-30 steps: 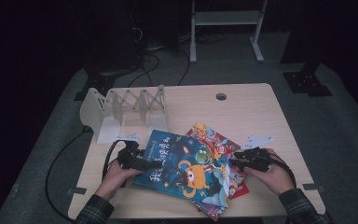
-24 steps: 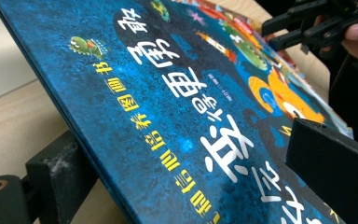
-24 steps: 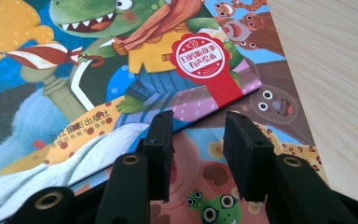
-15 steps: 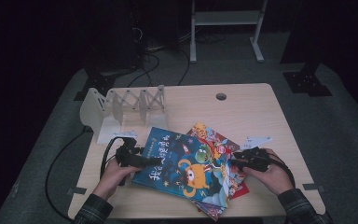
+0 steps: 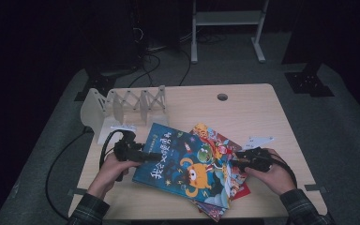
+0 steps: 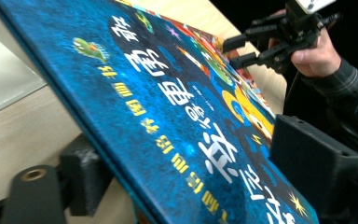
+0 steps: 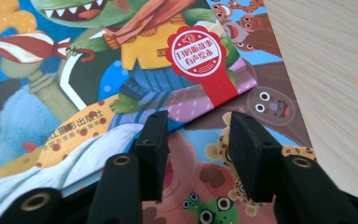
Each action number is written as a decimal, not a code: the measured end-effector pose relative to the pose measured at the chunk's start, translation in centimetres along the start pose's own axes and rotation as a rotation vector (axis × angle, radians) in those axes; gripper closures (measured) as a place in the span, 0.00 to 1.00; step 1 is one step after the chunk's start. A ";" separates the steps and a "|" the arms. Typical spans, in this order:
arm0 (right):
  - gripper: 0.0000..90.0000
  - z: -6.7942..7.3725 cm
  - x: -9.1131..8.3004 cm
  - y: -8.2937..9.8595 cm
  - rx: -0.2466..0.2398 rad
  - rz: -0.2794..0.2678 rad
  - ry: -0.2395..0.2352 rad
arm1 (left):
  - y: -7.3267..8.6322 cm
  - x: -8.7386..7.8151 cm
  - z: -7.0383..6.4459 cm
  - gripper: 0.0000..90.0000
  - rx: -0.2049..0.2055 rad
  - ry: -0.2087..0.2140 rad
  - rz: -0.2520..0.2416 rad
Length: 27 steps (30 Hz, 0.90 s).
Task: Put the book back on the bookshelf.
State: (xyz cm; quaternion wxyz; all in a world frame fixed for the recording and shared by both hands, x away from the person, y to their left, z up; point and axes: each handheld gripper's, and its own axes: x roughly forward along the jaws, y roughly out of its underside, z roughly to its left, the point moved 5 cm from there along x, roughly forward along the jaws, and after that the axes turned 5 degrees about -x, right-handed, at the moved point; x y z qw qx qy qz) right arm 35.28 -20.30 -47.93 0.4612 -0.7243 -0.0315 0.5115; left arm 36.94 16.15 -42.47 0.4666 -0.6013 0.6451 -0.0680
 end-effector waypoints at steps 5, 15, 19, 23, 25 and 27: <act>0.63 0.0 0.0 0.0 -0.001 -0.004 -0.012 | -0.8 -0.4 -0.8 0.16 0.018 0.006 0.005; 0.63 1.1 0.1 -0.2 -0.026 -0.007 -0.090 | -3.1 -1.4 -2.1 0.15 0.065 -0.007 0.014; 0.62 1.6 0.1 -0.3 -0.038 -0.012 -0.132 | -3.7 -1.6 -2.3 0.15 0.068 -0.007 0.017; 0.60 2.3 0.2 -0.4 -0.054 -0.019 -0.180 | -4.4 -1.8 -2.5 0.15 0.072 -0.011 0.033; 0.60 2.4 0.1 -0.4 -0.059 -0.020 -0.193 | -4.8 -1.9 -2.6 0.15 0.081 -0.012 0.042; 0.59 2.6 0.1 -0.4 -0.069 -0.020 -0.207 | -5.2 -2.0 -2.9 0.16 0.091 -0.011 0.047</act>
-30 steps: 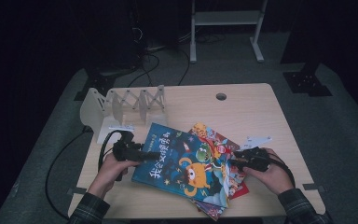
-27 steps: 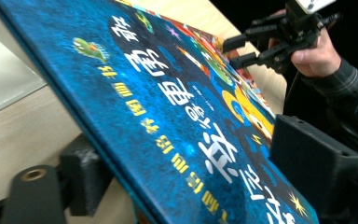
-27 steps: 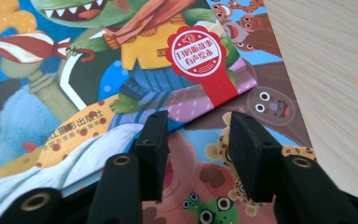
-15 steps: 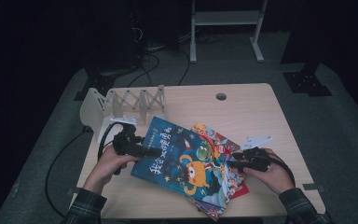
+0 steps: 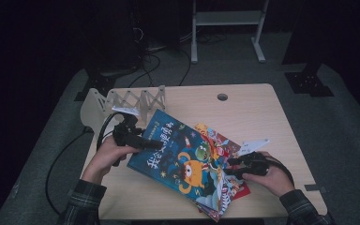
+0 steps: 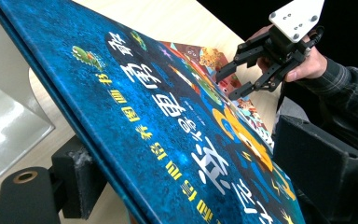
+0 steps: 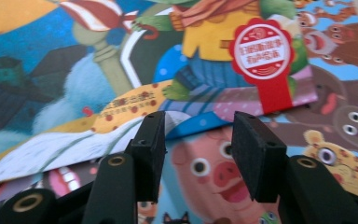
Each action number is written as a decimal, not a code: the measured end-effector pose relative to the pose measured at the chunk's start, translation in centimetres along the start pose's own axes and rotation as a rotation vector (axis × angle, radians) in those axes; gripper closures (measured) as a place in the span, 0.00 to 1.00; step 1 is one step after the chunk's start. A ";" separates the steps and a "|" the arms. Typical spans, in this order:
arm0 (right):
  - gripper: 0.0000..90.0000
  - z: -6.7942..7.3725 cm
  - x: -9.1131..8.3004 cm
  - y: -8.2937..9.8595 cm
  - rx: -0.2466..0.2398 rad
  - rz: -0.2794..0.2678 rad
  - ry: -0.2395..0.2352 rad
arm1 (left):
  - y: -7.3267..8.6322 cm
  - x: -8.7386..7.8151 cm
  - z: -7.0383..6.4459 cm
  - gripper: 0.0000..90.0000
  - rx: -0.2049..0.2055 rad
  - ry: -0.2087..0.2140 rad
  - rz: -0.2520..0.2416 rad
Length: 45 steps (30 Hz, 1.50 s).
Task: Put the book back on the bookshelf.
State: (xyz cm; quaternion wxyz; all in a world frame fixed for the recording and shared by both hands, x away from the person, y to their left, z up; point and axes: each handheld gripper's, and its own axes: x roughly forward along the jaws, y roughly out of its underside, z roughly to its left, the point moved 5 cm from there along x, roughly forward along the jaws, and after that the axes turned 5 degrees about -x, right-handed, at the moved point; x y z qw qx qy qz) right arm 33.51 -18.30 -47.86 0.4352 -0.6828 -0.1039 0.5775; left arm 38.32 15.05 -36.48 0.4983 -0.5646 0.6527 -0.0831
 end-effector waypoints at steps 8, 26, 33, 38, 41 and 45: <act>0.55 1.3 0.5 -0.5 -0.027 0.000 -0.059 | -1.8 -0.8 -0.6 0.25 0.018 -0.009 0.012; 0.49 2.4 0.8 -0.9 -0.069 0.021 -0.052 | -3.9 -1.4 -0.7 0.60 -0.019 -0.069 0.085; 0.49 2.3 0.8 -0.9 -0.057 0.023 -0.057 | -4.2 -1.6 -0.8 0.68 -0.033 -0.038 0.092; 0.49 2.3 0.8 -0.9 -0.058 0.024 -0.058 | -4.1 -1.6 -0.5 0.68 -0.045 -0.044 0.107; 0.50 2.2 0.6 -1.0 -0.058 0.011 -0.057 | -4.2 -1.6 -0.5 0.70 -0.060 -0.035 0.109; 0.48 1.2 -0.2 -1.5 -0.028 -0.051 -0.015 | -4.7 -1.7 -0.8 0.73 -0.070 -0.016 0.111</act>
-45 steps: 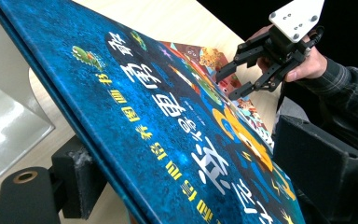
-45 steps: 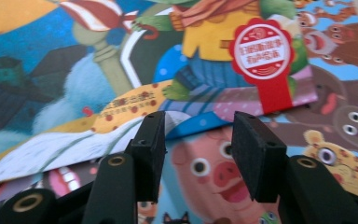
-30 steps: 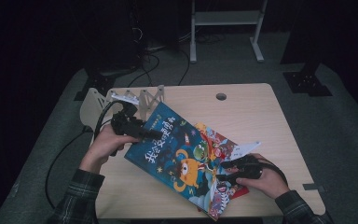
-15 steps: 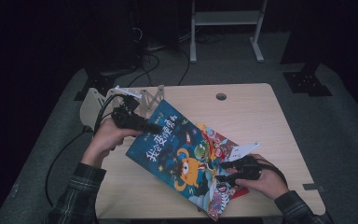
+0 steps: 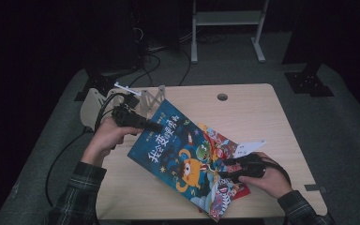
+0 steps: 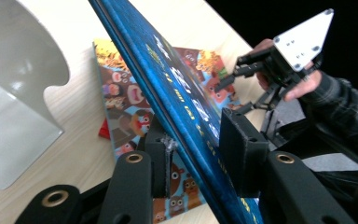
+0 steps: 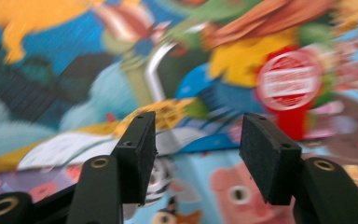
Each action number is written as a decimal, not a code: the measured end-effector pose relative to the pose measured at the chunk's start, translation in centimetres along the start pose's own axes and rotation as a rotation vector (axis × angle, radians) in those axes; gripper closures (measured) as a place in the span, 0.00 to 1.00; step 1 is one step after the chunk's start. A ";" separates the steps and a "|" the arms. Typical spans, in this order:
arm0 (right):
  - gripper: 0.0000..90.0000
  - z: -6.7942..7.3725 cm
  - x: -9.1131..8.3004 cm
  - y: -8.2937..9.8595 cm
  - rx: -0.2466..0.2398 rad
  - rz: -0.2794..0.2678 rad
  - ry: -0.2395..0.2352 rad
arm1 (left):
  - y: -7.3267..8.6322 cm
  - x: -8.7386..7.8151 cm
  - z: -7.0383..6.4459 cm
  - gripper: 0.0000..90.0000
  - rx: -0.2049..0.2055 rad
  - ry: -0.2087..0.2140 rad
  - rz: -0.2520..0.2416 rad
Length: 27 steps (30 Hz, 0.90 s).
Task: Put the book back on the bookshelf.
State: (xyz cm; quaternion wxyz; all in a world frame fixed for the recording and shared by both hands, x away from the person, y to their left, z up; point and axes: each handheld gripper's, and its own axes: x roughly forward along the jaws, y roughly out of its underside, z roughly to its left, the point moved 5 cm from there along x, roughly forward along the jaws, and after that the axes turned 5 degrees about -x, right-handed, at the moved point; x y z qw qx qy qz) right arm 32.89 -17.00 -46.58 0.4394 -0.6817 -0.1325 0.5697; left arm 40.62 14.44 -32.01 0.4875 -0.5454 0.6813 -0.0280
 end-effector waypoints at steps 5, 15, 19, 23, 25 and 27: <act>0.43 -3.0 -1.2 0.7 0.105 -0.054 0.145 | -1.0 -0.4 -0.6 0.74 0.003 -0.028 0.009; 0.43 -7.8 -3.5 2.6 0.205 -0.099 0.366 | -2.8 -1.3 -1.9 0.76 0.029 -0.080 0.027; 0.43 -9.5 -4.2 3.5 0.244 -0.093 0.435 | -3.5 -1.7 -2.8 0.79 0.042 -0.081 0.019; 0.43 -10.8 -4.4 4.4 0.280 -0.082 0.482 | -4.4 -2.3 -3.8 0.82 0.054 -0.079 0.006; 0.43 -11.4 -4.6 4.8 0.292 -0.077 0.498 | -4.7 -2.6 -4.3 0.83 0.064 -0.083 0.001; 0.43 -12.1 -4.6 5.3 0.306 -0.068 0.517 | -5.0 -2.8 -4.6 0.85 0.076 -0.089 0.004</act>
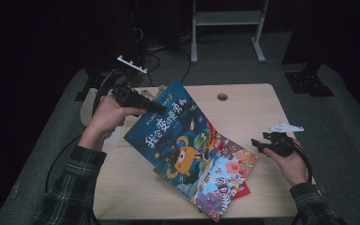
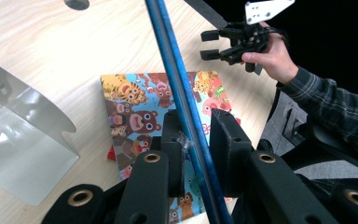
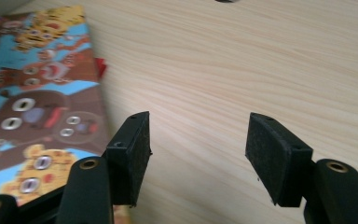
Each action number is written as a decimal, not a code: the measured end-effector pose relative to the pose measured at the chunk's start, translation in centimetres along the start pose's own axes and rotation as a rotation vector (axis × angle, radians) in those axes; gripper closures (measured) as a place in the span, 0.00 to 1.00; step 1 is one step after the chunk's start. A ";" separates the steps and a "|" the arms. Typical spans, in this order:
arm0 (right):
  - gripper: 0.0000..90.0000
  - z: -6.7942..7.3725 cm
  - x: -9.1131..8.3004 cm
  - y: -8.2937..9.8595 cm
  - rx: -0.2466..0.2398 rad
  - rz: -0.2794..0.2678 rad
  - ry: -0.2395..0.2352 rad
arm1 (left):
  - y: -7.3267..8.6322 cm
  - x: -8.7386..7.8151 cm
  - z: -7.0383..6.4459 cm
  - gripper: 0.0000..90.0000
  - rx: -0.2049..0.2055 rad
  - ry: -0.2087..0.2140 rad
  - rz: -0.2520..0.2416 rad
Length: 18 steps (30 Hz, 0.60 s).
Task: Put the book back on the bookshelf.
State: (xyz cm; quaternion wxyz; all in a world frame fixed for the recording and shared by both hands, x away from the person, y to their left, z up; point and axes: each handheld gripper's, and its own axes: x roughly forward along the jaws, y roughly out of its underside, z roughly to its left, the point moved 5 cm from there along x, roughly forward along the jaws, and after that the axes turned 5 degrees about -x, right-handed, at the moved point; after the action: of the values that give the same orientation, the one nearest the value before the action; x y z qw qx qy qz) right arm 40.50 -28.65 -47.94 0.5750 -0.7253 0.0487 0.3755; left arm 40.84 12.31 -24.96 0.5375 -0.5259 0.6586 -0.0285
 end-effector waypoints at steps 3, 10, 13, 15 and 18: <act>0.41 -0.6 0.5 0.5 0.014 0.022 -0.001 | -0.4 -0.3 -0.6 0.86 0.012 -0.003 0.000; 0.41 -1.2 1.2 1.4 0.028 0.054 0.004 | -1.3 -0.8 -2.3 0.90 0.053 0.027 0.008; 0.41 -1.3 1.4 1.6 0.029 0.069 0.008 | -1.8 -1.4 -3.1 0.92 0.080 0.028 0.013; 0.41 -1.3 1.5 1.7 0.026 0.075 0.006 | -2.0 -1.6 -3.6 0.92 0.098 -0.014 0.020; 0.40 -1.2 1.7 1.9 0.031 0.092 0.002 | -2.3 -1.9 -4.0 0.92 0.122 -0.056 0.023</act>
State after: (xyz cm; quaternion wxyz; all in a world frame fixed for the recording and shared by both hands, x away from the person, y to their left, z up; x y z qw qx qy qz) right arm 41.31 -29.76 -50.43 0.5681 -0.7138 0.0883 0.4000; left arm 39.16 10.60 -20.61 0.5871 -0.4851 0.6463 -0.0478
